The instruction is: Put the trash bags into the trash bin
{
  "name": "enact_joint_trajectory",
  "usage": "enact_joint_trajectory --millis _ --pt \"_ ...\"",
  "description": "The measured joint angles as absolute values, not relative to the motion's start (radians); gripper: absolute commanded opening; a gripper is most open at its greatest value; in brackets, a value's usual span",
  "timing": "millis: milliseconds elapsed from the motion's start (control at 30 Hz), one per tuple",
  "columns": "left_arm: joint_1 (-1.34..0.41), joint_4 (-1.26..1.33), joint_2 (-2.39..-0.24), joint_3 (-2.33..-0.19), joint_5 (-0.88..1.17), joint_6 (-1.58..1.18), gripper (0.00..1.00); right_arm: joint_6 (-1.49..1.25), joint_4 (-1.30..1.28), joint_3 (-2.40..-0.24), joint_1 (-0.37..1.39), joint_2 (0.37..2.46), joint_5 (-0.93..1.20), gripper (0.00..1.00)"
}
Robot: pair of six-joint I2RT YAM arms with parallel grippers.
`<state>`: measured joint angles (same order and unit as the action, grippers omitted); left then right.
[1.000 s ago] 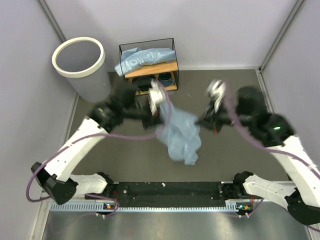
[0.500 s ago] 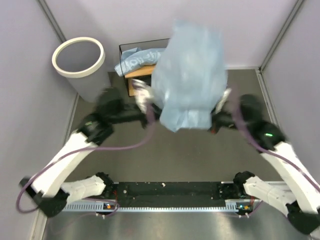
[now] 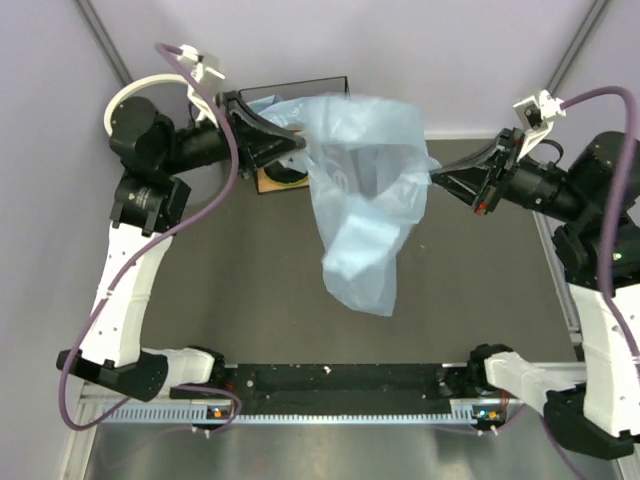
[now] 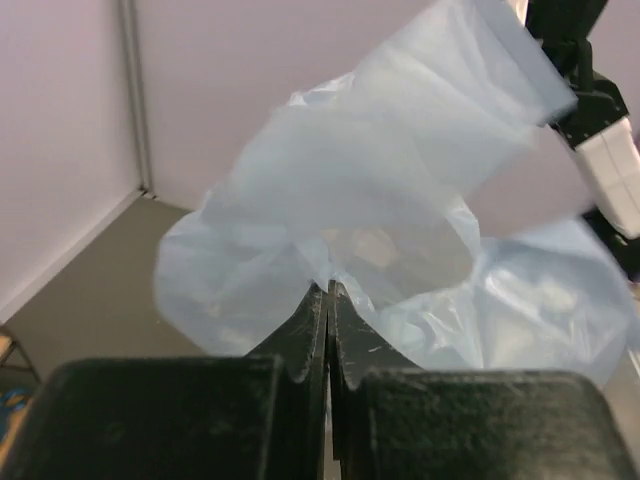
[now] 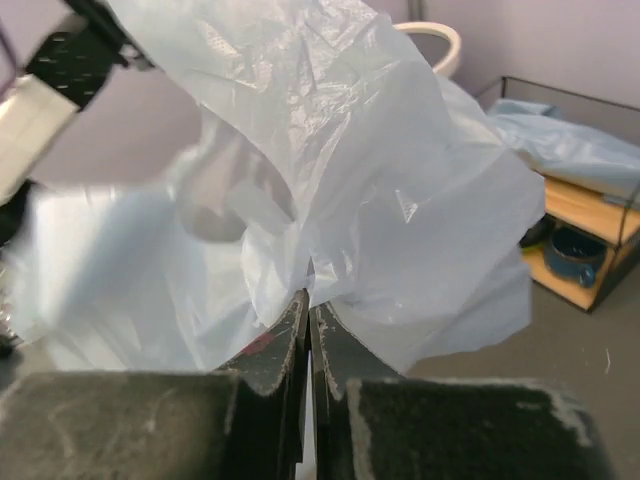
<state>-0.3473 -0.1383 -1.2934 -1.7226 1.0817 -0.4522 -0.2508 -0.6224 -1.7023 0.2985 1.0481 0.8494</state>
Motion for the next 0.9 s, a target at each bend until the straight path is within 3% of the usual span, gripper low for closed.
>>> enact_joint_trajectory --millis 67,167,267,400,567,800,900 --pt "-0.306 -0.164 -1.305 -1.752 1.012 -0.442 0.0 -0.276 -0.596 -1.64 0.196 1.034 0.876 0.0" --pt "-0.359 -0.245 -1.291 -1.614 0.97 -0.356 0.0 -0.3 -0.582 -1.397 0.174 1.004 0.899 0.0" --pt "-0.448 -0.364 -1.289 -1.395 0.923 -0.235 0.0 -0.31 -0.633 -1.124 0.26 0.985 0.887 0.0" --pt "-0.457 -0.522 -1.295 -1.245 0.901 -0.16 0.0 -0.309 -0.719 -0.947 0.398 0.857 0.887 0.0" --pt "-0.252 -0.352 -1.284 -1.331 0.903 -0.196 0.0 -0.212 -0.761 -1.01 0.41 0.636 0.778 0.0" --pt "-0.188 0.029 -1.238 -1.422 0.999 -0.37 0.0 -0.074 -0.799 -1.228 0.41 0.691 0.562 0.0" --pt "-0.199 0.07 -1.174 -1.413 1.024 -0.385 0.0 -0.046 -0.762 -1.296 0.41 0.704 0.484 0.0"
